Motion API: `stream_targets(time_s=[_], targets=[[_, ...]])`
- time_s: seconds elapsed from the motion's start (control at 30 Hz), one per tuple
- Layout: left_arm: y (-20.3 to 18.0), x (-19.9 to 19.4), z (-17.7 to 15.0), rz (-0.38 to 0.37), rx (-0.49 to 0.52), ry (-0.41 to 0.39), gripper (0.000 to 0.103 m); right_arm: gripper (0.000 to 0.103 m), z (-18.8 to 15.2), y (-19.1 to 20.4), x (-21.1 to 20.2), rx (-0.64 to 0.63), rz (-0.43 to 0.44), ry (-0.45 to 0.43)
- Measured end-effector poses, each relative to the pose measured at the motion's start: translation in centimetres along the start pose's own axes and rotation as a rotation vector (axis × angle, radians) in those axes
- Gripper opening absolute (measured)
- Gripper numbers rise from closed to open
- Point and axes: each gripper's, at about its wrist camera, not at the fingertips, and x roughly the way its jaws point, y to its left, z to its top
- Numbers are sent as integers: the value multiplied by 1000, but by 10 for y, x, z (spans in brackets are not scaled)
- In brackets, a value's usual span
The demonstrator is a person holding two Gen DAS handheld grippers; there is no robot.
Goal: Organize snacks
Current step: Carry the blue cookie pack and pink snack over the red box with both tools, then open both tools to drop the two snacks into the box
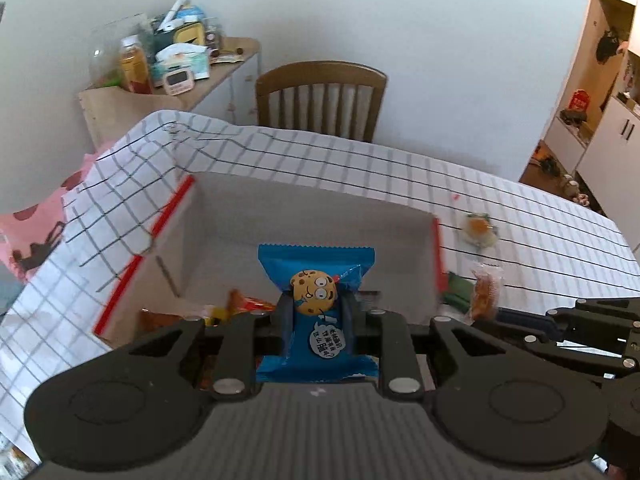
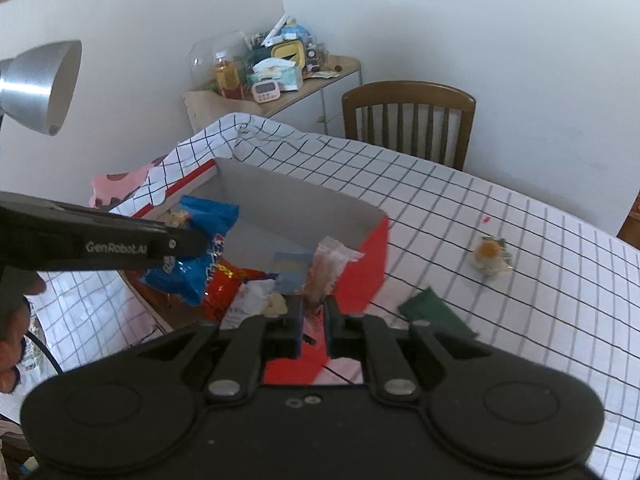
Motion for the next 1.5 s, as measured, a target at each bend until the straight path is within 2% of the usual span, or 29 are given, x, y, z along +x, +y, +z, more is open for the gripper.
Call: stream_targets(time_s=[0.33,0.5,0.93,1.17,1.4,1.47,1.5], targets=[[61,28,9,57,-19,26,24,8,10,33,52,-27,-49,67],[78,47,12,57,-32,61,24,8,9,37,74,-29,-77,115],[72,70,10,13,20,97,24,9,6,42,92,-23,-106,168],[66,64,7,14,53,85,24,19,6,41,85,3,-105,157],[63,49,4,2,65,70,28,25,7,41,65,25,-94,117],[62,44,2,-2,67,63,31,28,7,42,58,31,-89,101],[61,40,1,-6,68,57,37,29,7,42,54,33,-87,93]])
